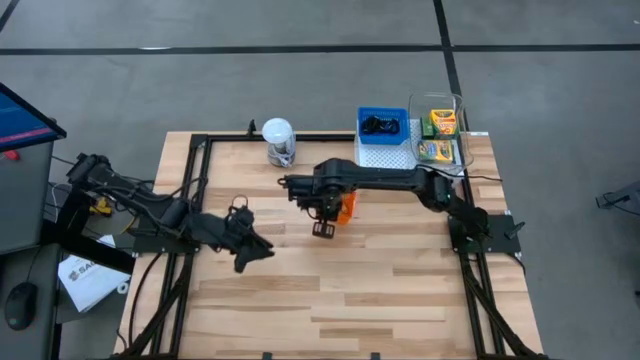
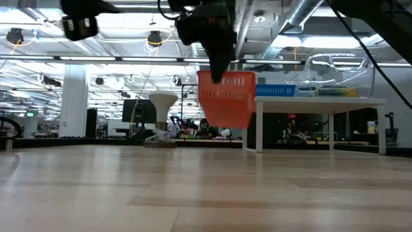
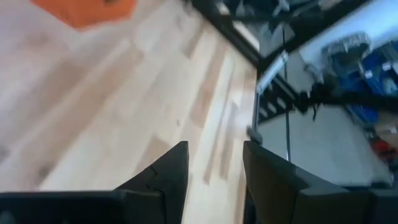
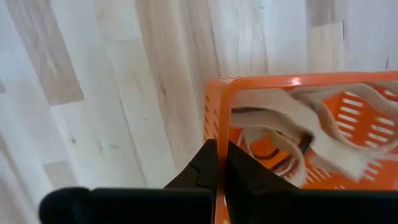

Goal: Pick & Place Office Desk Supplies
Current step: Put the orange basket on the shelf

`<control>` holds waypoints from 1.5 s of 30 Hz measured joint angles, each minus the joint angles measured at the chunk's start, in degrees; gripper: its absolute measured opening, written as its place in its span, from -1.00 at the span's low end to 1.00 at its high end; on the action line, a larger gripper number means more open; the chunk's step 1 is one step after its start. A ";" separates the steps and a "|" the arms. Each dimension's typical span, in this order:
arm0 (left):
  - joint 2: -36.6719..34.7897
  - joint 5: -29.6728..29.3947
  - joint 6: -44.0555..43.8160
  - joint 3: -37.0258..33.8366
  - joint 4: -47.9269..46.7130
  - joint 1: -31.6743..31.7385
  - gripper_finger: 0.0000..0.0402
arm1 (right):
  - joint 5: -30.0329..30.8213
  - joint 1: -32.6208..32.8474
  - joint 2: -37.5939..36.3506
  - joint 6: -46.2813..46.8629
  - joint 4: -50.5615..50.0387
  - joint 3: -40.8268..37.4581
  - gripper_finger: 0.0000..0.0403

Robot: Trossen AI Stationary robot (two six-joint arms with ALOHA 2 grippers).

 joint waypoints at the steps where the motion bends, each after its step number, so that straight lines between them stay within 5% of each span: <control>1: -0.19 0.03 -0.90 0.00 -1.06 -1.23 -0.28 | -0.02 -0.17 -0.43 1.77 0.38 0.04 -0.98; 11: -0.29 0.13 -8.32 0.00 -13.22 -10.65 -0.28 | -1.88 0.04 -3.20 14.27 3.44 1.35 -0.98; 22: -0.49 -0.04 -7.87 0.00 -18.93 -12.04 -0.28 | -2.77 3.79 -3.60 22.28 13.79 1.39 -0.98; 45: -0.03 -5.43 -15.17 0.00 -17.92 -11.93 -0.28 | 8.40 16.23 -11.13 30.33 0.56 1.46 -0.98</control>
